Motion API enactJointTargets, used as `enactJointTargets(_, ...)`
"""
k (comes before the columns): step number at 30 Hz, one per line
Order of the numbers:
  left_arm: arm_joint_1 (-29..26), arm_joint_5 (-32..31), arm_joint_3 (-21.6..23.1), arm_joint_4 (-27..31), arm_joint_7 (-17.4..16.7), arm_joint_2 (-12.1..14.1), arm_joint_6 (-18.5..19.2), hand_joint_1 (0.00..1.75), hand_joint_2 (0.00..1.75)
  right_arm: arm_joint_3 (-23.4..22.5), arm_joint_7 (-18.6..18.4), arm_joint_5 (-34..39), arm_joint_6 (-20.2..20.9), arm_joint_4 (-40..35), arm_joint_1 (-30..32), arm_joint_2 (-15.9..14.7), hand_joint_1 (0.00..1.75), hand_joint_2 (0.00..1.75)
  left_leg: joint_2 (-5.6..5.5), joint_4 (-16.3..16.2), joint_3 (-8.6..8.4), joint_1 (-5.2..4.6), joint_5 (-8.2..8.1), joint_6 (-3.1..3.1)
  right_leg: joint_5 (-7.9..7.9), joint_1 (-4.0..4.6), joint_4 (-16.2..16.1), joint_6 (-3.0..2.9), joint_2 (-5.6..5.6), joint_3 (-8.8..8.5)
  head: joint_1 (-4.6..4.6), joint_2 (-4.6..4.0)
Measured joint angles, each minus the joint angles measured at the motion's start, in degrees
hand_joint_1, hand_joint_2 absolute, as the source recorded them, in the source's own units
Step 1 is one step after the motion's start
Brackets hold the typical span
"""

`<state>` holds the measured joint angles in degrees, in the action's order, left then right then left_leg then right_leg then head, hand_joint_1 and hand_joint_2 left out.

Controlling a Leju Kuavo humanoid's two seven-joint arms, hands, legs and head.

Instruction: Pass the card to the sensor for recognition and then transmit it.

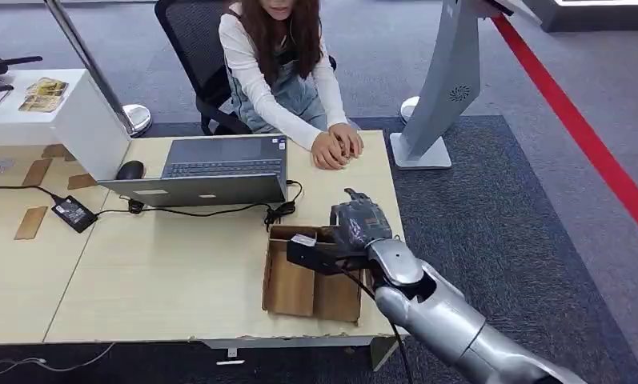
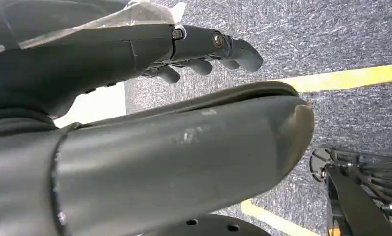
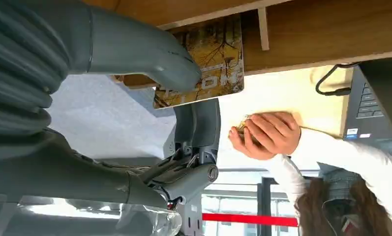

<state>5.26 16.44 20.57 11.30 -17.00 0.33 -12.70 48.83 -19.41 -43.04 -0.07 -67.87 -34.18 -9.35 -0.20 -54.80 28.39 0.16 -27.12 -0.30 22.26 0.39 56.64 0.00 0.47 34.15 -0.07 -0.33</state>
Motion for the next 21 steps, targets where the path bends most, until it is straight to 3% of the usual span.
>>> enactJointTargets(14,-0.02,0.31,0.00,0.00,0.94,-0.02,-0.33,0.00,0.00,-5.20,3.28,12.05,-6.95,-3.46,-0.58,0.77,1.43,1.75,0.00,0.00,0.01,0.00,0.00,0.00,0.00,0.00,0.00,0.00,0.00,0.00,0.00,0.00)
enactJointTargets(21,-0.03,-0.18,0.02,0.00,1.01,-0.09,-0.31,0.00,0.00,-8.11,6.41,20.59,-9.27,-5.01,-2.10,1.31,1.34,1.75,0.00,0.00,0.01,0.00,0.00,0.00,0.00,0.00,0.00,0.00,0.00,0.00,0.00,0.00)
